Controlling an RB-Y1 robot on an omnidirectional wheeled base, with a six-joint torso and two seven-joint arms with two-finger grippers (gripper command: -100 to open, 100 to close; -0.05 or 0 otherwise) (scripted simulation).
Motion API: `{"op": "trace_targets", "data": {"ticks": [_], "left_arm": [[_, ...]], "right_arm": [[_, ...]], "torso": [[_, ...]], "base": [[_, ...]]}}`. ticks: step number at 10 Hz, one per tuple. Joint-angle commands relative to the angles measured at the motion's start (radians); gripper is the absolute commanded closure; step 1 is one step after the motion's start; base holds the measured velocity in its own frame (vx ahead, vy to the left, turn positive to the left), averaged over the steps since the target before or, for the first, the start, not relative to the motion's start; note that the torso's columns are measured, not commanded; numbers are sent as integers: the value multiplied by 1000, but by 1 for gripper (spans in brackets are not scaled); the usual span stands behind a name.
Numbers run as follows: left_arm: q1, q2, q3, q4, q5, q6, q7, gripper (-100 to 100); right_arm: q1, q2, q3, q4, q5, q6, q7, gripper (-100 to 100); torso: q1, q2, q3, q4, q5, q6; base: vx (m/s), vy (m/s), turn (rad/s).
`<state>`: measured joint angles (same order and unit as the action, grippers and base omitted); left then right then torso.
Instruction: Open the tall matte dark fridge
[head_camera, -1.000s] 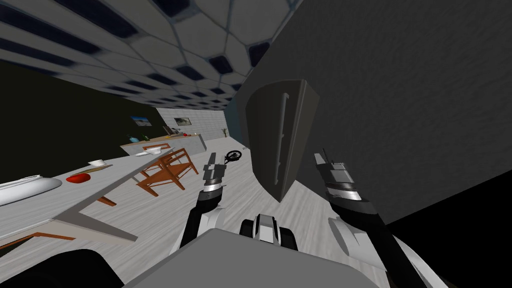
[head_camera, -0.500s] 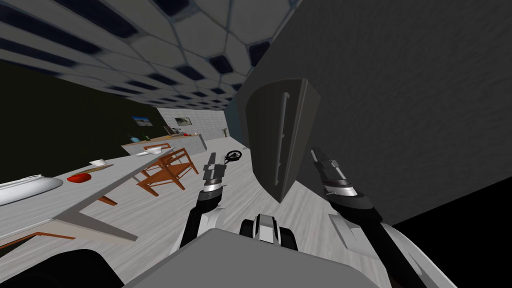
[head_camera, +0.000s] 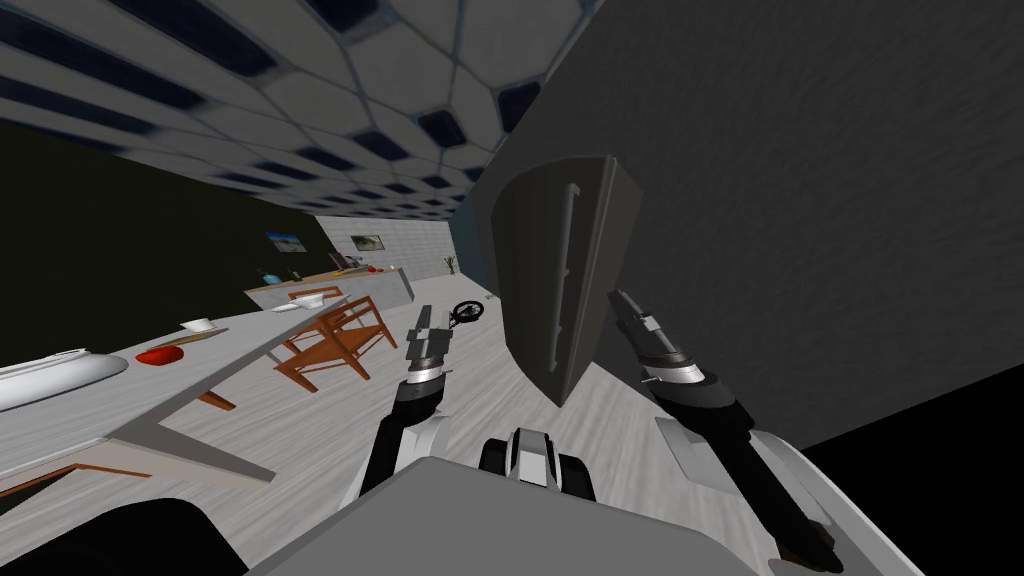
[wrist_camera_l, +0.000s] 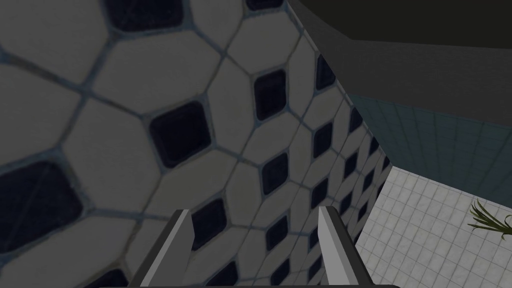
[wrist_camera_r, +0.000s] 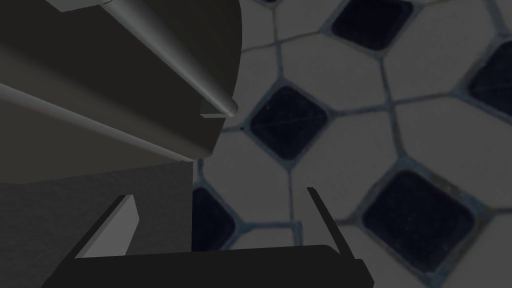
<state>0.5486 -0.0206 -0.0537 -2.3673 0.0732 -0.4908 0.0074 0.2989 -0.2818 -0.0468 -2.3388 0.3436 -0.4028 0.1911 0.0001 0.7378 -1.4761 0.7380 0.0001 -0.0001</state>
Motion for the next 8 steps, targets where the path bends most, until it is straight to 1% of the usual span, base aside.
{"op": "trace_targets", "data": {"ticks": [1, 2, 3, 4, 5, 6, 7, 8], "left_arm": [[0, 0, 0, 0, 0, 0, 0, 0], [0, 0, 0, 0, 0, 0, 0, 0], [0, 0, 0, 0, 0, 0, 0, 0], [0, 0, 0, 0, 0, 0, 0, 0], [0, 0, 0, 0, 0, 0, 0, 0], [0, 0, 0, 0, 0, 0, 0, 0], [0, 0, 0, 0, 0, 0, 0, 0], [0, 0, 0, 0, 0, 0, 0, 0]], "right_arm": [[-24, -24, 3, -1, 74, -17, 36, -100], [-24, -24, 3, -1, 92, -17, 36, -100], [-46, -43, 5, -1, 127, -24, 59, -100], [-46, -43, 5, -1, 150, -24, 59, -100], [-68, -61, 7, 0, 183, -32, 83, -100], [-68, -61, 7, 0, 208, -32, 83, -100], [-91, -81, 9, 1, 242, -39, 107, -100], [-91, -81, 9, 1, 269, -39, 107, -100]], "torso": [[0, 0, 0, 0, 0, 0], [0, 0, 0, 0, 0, 0], [0, 0, 0, 0, 0, 0], [0, 0, 0, 0, 0, 0], [0, 0, 0, 0, 0, 0], [0, 0, 0, 0, 0, 0], [0, 0, 0, 0, 0, 0], [0, 0, 0, 0, 0, 0]], "base": [[14, -6, 12], [12, -6, 7], [13, -6, 10], [12, -6, 8], [14, -6, 10], [12, -4, 8], [16, -5, 11], [14, -6, 9]]}}
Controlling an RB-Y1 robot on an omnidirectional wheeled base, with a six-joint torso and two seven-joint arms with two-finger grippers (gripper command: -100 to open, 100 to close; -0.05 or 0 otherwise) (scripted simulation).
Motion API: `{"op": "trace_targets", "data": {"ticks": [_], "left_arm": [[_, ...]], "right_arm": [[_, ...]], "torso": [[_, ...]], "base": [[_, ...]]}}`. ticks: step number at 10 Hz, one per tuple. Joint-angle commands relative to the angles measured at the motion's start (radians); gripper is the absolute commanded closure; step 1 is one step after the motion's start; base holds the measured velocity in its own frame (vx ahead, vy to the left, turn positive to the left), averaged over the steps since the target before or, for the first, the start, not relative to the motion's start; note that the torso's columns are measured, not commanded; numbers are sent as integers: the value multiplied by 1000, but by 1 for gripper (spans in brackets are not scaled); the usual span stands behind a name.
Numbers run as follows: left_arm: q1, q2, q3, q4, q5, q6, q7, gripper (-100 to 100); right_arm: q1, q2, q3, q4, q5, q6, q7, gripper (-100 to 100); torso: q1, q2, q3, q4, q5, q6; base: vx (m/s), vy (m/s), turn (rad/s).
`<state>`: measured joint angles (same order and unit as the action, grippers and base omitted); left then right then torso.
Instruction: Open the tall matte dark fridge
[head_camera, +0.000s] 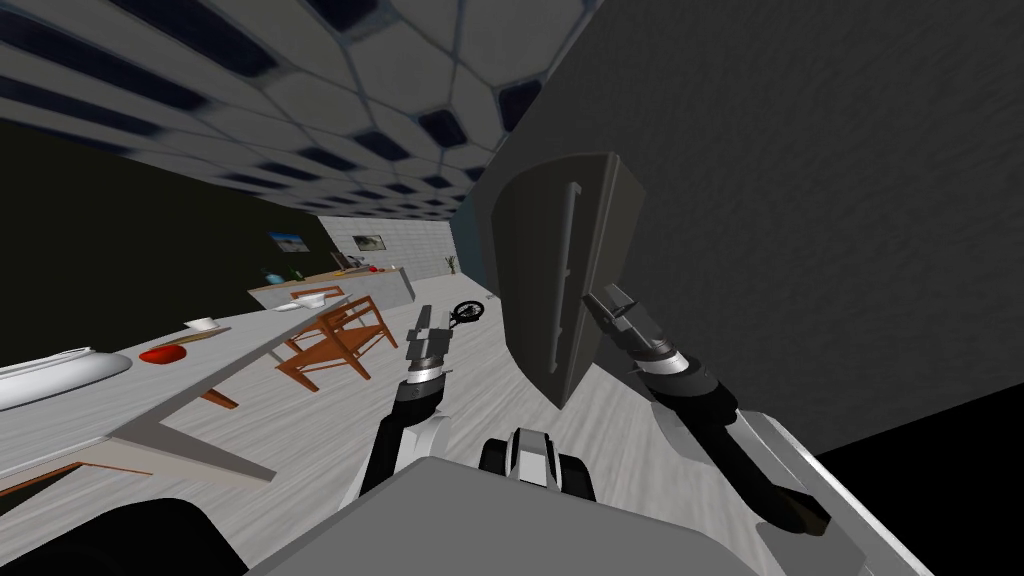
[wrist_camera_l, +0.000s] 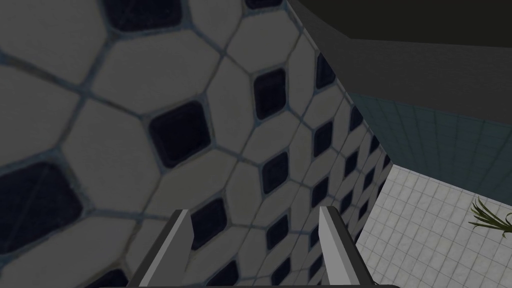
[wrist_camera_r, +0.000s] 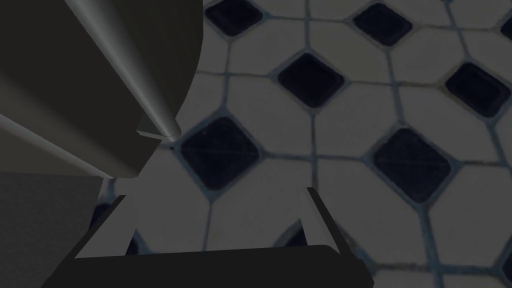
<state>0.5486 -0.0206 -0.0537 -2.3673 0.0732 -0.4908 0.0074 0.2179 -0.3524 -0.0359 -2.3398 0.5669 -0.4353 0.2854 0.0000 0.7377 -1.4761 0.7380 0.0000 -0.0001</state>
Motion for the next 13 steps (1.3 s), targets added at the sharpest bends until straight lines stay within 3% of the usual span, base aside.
{"op": "trace_targets", "data": {"ticks": [1, 6, 11, 13], "left_arm": [[0, 0, 0, 0, 0, 0, 0, 0], [0, 0, 0, 0, 0, 0, 0, 0], [0, 0, 0, 0, 0, 0, 0, 0], [0, 0, 0, 0, 0, 0, 0, 0]], "right_arm": [[-34, -31, 0, 3, 78, -14, 38, -100], [-82, -76, 4, 9, 230, -29, 88, -100], [-158, -151, 10, 28, 383, -51, 165, -100], [-158, -151, 10, 28, 423, -51, 165, -100]], "torso": [[0, 0, 0, 0, 0, 0], [0, 0, 0, 0, 0, 0], [0, 0, 0, 0, 0, 0], [0, 0, 0, 0, 0, 0]], "base": [[15, -9, 11], [15, -6, 10], [15, -7, 10], [10, -4, 3]]}}
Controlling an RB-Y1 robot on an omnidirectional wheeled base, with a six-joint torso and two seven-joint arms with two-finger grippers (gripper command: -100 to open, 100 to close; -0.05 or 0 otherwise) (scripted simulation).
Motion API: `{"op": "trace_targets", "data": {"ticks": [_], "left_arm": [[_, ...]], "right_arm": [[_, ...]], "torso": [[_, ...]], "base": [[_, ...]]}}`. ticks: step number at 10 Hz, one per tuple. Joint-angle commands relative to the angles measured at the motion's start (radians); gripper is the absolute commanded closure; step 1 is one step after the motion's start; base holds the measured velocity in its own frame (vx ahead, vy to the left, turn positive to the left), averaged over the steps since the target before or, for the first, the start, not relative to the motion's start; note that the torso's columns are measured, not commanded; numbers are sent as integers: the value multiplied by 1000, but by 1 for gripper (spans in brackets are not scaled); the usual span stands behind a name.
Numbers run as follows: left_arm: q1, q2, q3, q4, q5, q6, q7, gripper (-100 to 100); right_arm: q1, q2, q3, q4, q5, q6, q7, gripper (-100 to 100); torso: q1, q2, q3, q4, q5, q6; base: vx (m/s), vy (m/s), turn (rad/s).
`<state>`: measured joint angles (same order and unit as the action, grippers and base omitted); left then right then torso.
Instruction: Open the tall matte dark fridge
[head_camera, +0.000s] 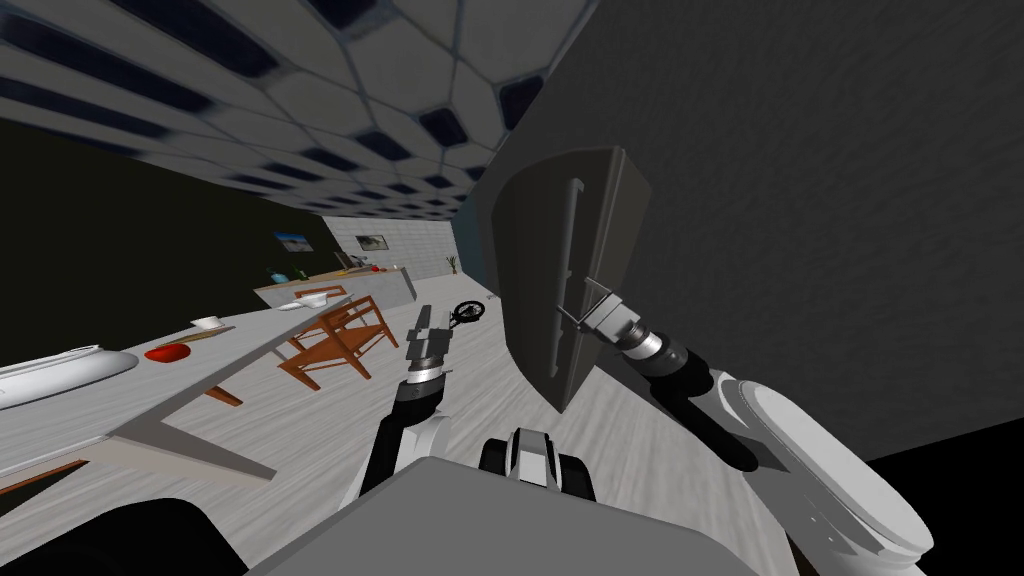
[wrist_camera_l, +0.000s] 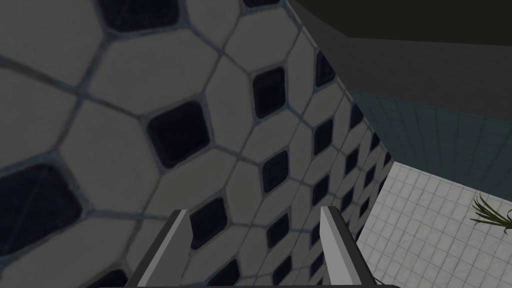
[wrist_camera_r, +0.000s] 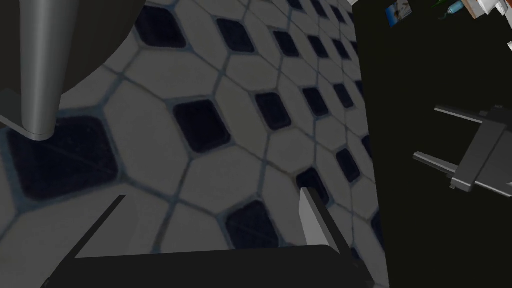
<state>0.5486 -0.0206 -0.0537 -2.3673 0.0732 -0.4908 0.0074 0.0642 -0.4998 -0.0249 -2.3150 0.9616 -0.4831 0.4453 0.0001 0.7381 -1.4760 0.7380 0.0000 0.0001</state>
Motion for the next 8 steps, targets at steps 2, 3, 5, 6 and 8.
{"op": "trace_targets", "data": {"ticks": [2, 3, 5, 6, 8], "left_arm": [[0, 0, 0, 0, 0, 0, 0, 0], [0, 0, 0, 0, 0, 0, 0, 0], [0, 0, 0, 0, 0, 0, 0, 0], [0, 0, 0, 0, 0, 0, 0, 0], [0, 0, 0, 0, 0, 0, 0, 0]], "right_arm": [[-30, -30, 1, 12, 91, -10, 30, -100], [-56, -57, 3, 22, 126, -16, 55, -100], [-81, -84, 5, 33, 189, -22, 80, -100], [-81, -84, 5, 33, 217, -22, 80, -100], [-107, -112, 7, 44, 279, -28, 105, -100]], "torso": [[0, 0, 0, 0, 0, 0], [0, 0, 0, 0, 0, 0], [0, 0, 0, 0, 0, 0], [0, 0, 0, 0, 0, 0], [0, 0, 0, 0, 0, 0]], "base": [[11, -5, 9], [17, -8, 12], [14, -9, 10], [14, -8, 9], [16, -5, 9]]}}
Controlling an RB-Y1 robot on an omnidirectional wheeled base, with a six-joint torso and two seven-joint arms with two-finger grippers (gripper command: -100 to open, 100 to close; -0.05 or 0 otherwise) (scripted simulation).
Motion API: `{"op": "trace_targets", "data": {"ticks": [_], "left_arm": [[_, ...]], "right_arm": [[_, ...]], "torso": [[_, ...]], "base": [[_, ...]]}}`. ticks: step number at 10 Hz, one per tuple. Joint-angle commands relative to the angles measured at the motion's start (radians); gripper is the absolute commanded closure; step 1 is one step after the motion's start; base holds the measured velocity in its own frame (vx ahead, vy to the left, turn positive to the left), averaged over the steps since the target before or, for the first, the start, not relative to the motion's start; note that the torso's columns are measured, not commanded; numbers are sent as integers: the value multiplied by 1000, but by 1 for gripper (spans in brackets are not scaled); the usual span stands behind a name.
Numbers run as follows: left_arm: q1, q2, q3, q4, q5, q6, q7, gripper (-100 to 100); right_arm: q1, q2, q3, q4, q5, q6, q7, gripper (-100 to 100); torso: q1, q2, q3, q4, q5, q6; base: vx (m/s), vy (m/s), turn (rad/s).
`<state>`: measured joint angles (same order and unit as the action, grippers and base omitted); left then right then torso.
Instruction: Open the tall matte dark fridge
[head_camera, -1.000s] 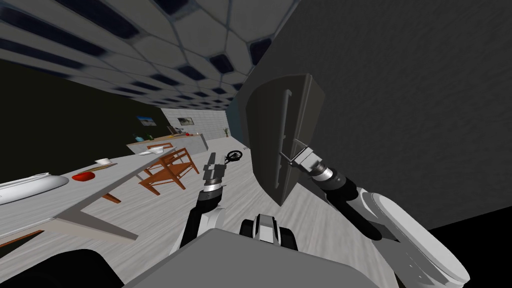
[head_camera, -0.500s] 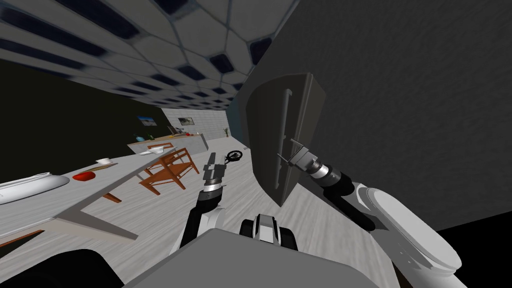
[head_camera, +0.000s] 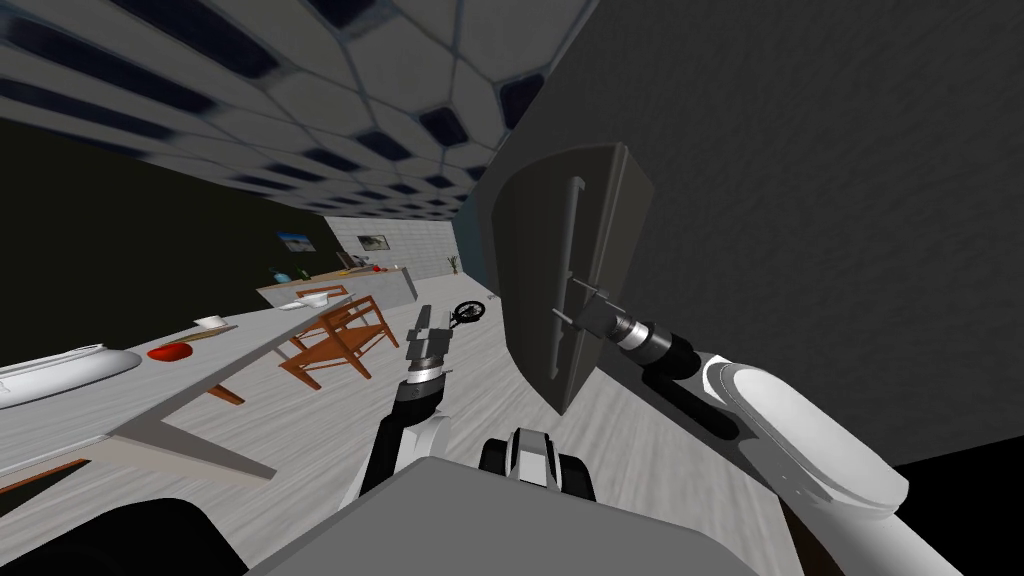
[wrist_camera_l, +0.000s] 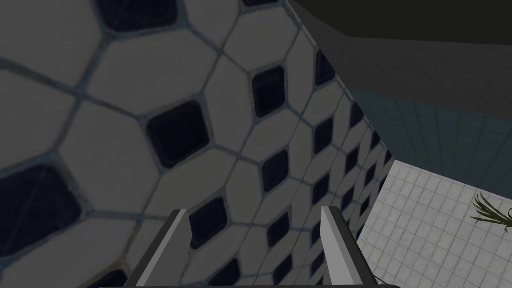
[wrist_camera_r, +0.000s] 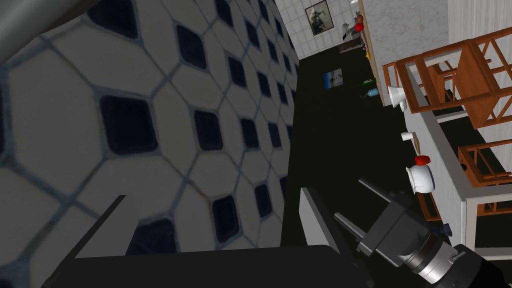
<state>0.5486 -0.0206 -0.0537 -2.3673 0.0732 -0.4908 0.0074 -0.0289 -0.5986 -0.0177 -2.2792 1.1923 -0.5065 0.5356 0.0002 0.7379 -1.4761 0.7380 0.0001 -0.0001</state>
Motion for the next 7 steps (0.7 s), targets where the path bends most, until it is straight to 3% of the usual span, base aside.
{"op": "trace_targets", "data": {"ticks": [1, 2, 7], "left_arm": [[0, 0, 0, 0, 0, 0, 0, 0], [0, 0, 0, 0, 0, 0, 0, 0], [0, 0, 0, 0, 0, 0, 0, 0]], "right_arm": [[-39, -41, 2, 21, 83, -11, 39, -100], [-39, -41, 2, 21, 110, -11, 39, -100], [-112, -123, 7, 57, 256, -27, 109, -100]], "torso": [[0, 0, 0, 0, 0, 0], [0, 0, 0, 0, 0, 0], [0, 0, 0, 0, 0, 0]], "base": [[15, -6, 10], [13, -8, 8], [13, -8, 9]]}}
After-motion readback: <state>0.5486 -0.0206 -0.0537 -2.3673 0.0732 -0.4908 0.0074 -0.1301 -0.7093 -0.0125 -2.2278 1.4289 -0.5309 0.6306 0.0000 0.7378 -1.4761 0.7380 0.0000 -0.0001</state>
